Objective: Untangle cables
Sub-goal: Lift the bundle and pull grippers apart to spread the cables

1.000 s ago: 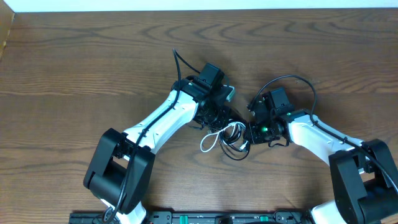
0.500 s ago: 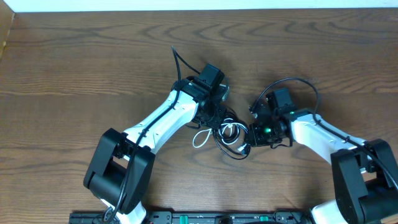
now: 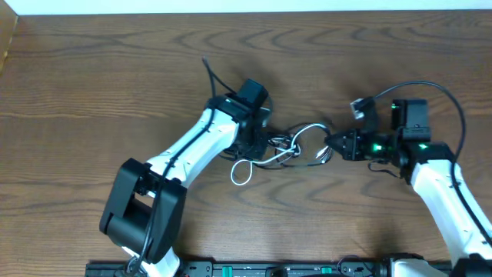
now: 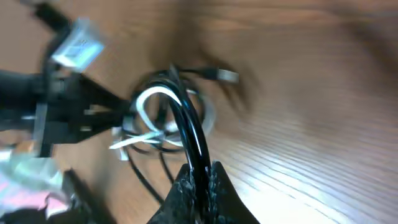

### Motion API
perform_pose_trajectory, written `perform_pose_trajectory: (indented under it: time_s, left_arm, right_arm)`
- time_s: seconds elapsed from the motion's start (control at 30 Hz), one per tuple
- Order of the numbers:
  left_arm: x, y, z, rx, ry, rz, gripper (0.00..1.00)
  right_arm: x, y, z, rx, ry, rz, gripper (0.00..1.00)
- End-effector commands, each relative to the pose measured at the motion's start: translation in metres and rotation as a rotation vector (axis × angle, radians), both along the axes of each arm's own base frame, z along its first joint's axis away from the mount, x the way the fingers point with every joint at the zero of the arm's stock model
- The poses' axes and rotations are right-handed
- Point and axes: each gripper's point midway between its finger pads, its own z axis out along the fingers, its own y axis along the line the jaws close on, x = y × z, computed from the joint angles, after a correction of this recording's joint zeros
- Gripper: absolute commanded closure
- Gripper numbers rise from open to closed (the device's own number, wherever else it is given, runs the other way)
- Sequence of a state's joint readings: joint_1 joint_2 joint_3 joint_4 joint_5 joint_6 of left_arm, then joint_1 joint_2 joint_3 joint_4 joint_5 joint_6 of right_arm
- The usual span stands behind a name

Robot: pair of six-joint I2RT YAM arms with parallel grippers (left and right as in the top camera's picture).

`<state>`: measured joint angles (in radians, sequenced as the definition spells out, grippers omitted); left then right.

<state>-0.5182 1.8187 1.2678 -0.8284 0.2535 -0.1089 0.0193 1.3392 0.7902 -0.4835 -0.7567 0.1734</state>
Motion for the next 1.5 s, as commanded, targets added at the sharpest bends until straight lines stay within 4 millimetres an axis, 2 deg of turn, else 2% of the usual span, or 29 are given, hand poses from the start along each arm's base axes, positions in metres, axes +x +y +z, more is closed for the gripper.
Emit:
perform_pose_trajectory:
  time_s: [0.0,0.03,0.13,0.2,0.3,0.33,0.4,0.47,0.53,0.6,0.77,0.93,1.17,1.23,1.37,1.47]
  left_arm:
    - [0.016,0.034,0.022,0.013,-0.059,0.094,0.93]
    - [0.018,0.036,0.027,-0.002,-0.067,0.105,0.93]
    - [0.022,0.038,0.051,-0.086,-0.102,0.137,0.93]
    - [0.022,0.034,0.066,-0.152,-0.121,0.141,0.93]
    - [0.02,0.022,0.086,-0.25,-0.139,0.124,0.93]
    - [0.018,0.015,0.093,-0.302,-0.138,0.11,0.93]
    - [0.007,-0.013,0.116,-0.487,-0.11,0.026,0.92]
    - [-0.003,-0.033,0.136,-0.636,-0.098,-0.07,0.93]
    - [-0.007,-0.043,0.149,-0.726,-0.095,-0.119,0.93]
    - [-0.005,-0.046,0.153,-0.753,-0.11,-0.133,0.92]
    - [-0.011,-0.06,0.178,-0.904,-0.108,-0.207,0.93]
    - [-0.014,-0.064,0.187,-0.955,-0.107,-0.235,0.92]
    - [-0.026,-0.079,0.19,-0.975,-0.094,-0.294,0.93]
    - [-0.031,-0.084,0.198,-1.022,-0.092,-0.329,0.93]
    - [-0.038,-0.091,0.229,-1.178,-0.095,-0.422,0.93]
    - [-0.036,-0.093,0.241,-1.222,-0.097,-0.436,0.93]
  right_arm:
    - [0.018,-0.053,-0.007,-0.203,-0.001,-0.217,0.99]
    - [0.016,-0.062,-0.013,-0.251,0.017,-0.245,0.98]
    - [0.009,-0.084,-0.027,-0.372,0.066,-0.306,0.86]
    - [0.004,-0.093,-0.032,-0.428,0.092,-0.329,0.85]
    - [0.002,-0.093,-0.034,-0.431,0.104,-0.328,0.86]
    - [0.002,-0.091,-0.033,-0.419,0.103,-0.32,0.85]
    - [0.003,-0.074,-0.028,-0.341,0.088,-0.269,0.73]
    - [0.003,-0.057,-0.02,-0.274,0.051,-0.191,0.71]
    - [0.002,-0.041,-0.014,-0.218,0.017,-0.117,0.68]
    - [-0.002,-0.023,-0.007,-0.167,-0.022,-0.026,0.61]
    - [-0.014,0.01,-0.005,-0.179,-0.08,0.128,0.44]
    - [-0.012,0.035,0.001,-0.172,-0.156,0.203,0.4]
    - [-0.003,0.059,0.014,-0.118,-0.204,0.192,0.39]
    - [-0.002,0.061,0.014,-0.129,-0.211,0.191,0.4]
    - [0.0,0.058,0.008,-0.174,-0.213,0.174,0.41]
    - [0.001,0.058,0.004,-0.182,-0.202,0.173,0.52]
